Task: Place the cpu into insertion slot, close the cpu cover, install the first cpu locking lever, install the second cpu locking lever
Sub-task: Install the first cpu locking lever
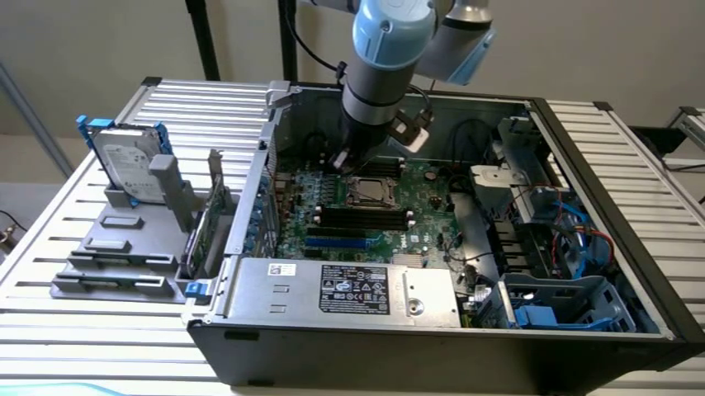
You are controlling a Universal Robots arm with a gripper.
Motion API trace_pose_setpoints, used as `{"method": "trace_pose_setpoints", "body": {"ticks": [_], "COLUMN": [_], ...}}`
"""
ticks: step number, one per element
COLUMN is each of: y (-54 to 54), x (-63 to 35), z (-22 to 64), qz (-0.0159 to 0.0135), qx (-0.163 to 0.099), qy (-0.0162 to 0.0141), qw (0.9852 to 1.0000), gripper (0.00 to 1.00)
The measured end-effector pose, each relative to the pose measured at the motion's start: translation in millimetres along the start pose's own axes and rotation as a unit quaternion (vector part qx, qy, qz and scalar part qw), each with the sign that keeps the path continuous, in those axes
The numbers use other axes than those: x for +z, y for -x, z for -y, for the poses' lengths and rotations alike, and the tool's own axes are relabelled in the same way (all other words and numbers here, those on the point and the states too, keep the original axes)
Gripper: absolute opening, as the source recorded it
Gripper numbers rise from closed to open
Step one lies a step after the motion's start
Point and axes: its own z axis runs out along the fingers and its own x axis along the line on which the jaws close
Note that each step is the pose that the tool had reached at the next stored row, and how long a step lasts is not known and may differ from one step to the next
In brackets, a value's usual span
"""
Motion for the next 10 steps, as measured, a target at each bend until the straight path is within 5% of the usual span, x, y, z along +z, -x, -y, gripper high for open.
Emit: {"method": "trace_pose_setpoints", "body": {"ticks": [10], "y": [-4.9], "x": [4.7], "z": [-1.4], "qz": [0.0050], "qx": [0.000], "qy": [0.0036], "qw": [1.0000], "gripper": [0.11]}}
